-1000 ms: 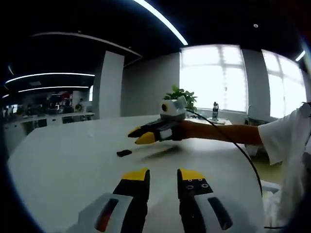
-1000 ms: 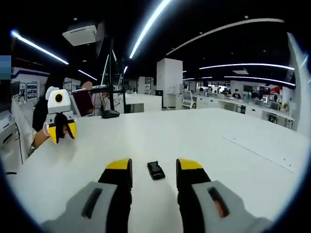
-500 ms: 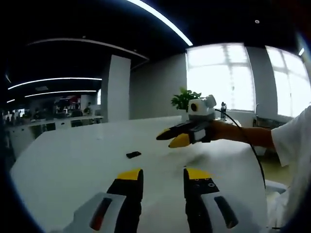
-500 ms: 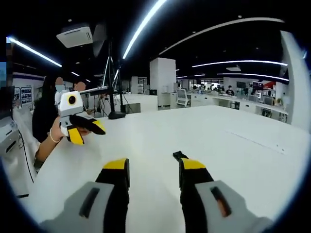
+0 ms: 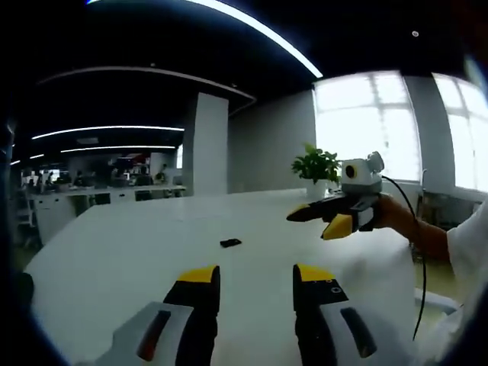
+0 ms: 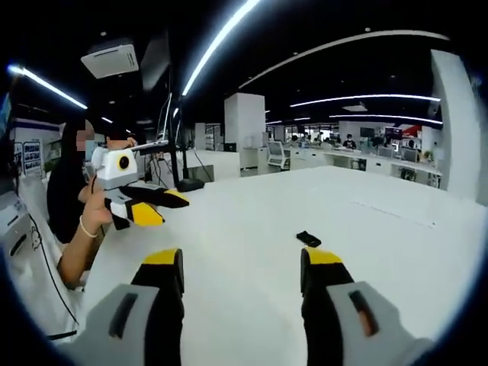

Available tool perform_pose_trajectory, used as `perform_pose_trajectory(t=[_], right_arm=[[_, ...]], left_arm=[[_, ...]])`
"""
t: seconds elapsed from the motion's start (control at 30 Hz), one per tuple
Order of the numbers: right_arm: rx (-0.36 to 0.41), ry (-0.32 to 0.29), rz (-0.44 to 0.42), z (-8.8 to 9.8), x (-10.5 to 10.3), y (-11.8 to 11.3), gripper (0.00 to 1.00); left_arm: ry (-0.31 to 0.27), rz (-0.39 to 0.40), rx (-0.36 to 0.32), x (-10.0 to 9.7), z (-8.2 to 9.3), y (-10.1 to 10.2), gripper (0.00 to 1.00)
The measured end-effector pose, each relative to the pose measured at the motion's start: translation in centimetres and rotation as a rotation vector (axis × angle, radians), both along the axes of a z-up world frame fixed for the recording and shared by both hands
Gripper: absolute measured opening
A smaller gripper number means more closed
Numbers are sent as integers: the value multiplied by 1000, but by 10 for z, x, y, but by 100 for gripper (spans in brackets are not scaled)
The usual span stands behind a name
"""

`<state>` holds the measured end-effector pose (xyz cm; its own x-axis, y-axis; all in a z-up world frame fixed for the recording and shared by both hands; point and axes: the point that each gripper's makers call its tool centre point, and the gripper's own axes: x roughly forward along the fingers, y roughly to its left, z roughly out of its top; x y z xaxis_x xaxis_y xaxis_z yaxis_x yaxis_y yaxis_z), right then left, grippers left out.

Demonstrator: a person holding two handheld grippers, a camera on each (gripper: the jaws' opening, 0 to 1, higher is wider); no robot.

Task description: Snap the two parts of the plastic buckle together until the buckle closes and remains connected.

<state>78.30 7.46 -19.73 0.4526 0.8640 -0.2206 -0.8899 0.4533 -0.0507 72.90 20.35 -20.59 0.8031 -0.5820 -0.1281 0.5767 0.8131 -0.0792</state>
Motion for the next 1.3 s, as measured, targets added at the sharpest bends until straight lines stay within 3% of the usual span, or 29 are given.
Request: perform_pose_trajectory(t=[0.1,0.23,0.4,0.53,0.73,0.83,0.97,1.1,1.3], right_arm=[[-32,-32,-59,1,1,-9,63],[5,-43,-128,5,-2,-20,65],[-95,-51,-205,-11,-16,-37,70],[-95,-61,-242,-17,-30,-43,73],[16,-66,-360,-6,-39,-67,74],[18,-73,-414,-3,-35,-78,74],[113,-57,-458,5,-41,-84,73],[98,-59,-460,4,-51,-84,73],[107,-68,-510,6,-59,-100,73]], left_arm=[[-14,32,-21,-2,4,3,38],[-30,82,-58,0,8,7,39],[-33,128,-76,-1,10,14,39],[-27,164,-91,-5,10,23,40],[-26,196,-60,-10,7,31,41],[-28,218,-46,-12,6,36,41],[-53,261,-3,-13,10,42,53],[-154,313,41,-18,26,48,48],[-129,332,87,-28,24,51,57]])
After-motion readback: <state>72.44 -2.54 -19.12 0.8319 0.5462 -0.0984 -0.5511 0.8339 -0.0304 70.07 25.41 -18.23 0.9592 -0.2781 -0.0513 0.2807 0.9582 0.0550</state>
